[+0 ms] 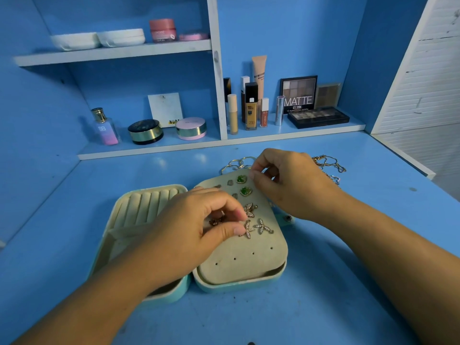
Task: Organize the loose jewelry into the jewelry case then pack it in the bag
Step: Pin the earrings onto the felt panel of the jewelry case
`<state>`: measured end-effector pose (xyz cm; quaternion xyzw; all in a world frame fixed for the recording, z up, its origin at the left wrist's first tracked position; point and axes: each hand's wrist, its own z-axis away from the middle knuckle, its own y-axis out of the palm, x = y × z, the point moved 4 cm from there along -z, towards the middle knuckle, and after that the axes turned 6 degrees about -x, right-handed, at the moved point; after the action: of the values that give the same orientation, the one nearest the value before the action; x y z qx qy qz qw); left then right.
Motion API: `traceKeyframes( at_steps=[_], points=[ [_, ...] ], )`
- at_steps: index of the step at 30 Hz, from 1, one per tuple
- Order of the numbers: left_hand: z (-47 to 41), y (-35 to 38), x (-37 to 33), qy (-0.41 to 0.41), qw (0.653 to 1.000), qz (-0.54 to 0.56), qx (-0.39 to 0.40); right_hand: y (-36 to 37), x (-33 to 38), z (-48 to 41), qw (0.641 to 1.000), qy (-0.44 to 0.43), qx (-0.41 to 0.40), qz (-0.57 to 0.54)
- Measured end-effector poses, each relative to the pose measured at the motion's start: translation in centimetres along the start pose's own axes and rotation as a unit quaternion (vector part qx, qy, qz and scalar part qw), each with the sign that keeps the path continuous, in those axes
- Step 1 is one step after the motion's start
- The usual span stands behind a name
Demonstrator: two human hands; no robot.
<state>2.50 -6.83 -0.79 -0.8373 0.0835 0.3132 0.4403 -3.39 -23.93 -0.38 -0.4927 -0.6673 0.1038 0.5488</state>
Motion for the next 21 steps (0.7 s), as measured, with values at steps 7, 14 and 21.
traceKeyframes(
  at_steps=[7, 14, 21],
  points=[
    [0.1, -0.6, -0.4, 0.052, 0.997, -0.053, 0.024, 0.0, -0.3, 0.0, 0.998, 0.023, -0.013, -0.049],
    [-0.1, -2.1, 0.1, -0.005, 0.994, -0.085, -0.067, -0.1, 0.3, 0.1, 0.986, 0.009, -0.060, -0.157],
    [-0.5, -2.7, 1.7, -0.110, 0.992, -0.019, -0.062, 0.0, 1.8, 0.8, 0.955, -0.015, -0.048, -0.292]
  ],
)
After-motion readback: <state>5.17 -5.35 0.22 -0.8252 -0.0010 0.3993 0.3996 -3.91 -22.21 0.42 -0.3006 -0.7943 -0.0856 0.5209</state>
